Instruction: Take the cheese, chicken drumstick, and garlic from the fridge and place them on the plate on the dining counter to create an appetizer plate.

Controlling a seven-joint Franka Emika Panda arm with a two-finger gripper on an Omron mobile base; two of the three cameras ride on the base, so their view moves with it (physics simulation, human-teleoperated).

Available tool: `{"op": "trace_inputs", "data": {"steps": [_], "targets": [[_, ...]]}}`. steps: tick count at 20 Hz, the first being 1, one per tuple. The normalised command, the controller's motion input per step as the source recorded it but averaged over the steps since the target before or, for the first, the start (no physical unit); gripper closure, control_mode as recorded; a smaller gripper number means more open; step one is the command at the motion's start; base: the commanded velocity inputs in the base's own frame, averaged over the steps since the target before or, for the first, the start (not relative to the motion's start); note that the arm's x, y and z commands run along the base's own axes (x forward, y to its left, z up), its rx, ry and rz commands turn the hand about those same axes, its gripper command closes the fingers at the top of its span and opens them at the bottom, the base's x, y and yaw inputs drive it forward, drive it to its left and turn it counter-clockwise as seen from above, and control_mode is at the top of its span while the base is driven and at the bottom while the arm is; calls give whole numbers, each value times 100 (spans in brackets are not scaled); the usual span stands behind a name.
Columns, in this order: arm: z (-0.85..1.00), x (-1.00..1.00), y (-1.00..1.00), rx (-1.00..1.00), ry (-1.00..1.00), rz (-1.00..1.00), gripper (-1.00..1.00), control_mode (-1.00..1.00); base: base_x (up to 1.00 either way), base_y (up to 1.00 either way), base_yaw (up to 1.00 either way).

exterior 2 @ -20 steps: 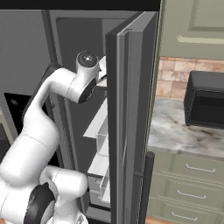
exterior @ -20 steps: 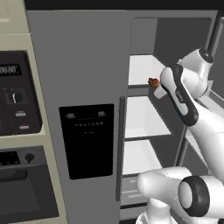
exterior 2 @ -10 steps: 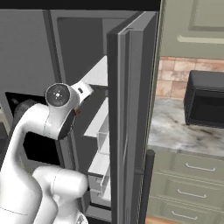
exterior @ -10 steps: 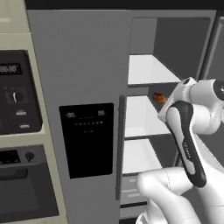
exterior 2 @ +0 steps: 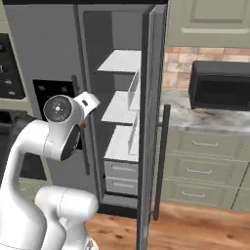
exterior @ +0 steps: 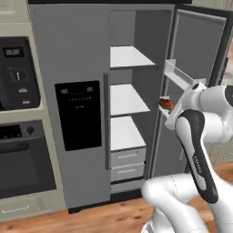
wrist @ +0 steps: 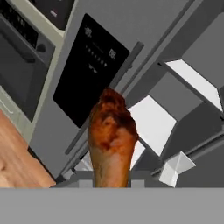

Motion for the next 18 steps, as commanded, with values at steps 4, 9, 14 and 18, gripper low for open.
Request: {"op": "trace_inputs", "data": {"steps": [4, 9, 14, 18], "targets": [[0, 0, 0, 0, 0, 0, 100, 100, -100, 16, -64], [0, 0, 0, 0, 0, 0, 100, 100, -100, 22, -61], [0, 0, 0, 0, 0, 0, 100, 100, -100, 17, -62], [0, 0, 0, 0, 0, 0, 100, 100, -34, -18, -58]]}}
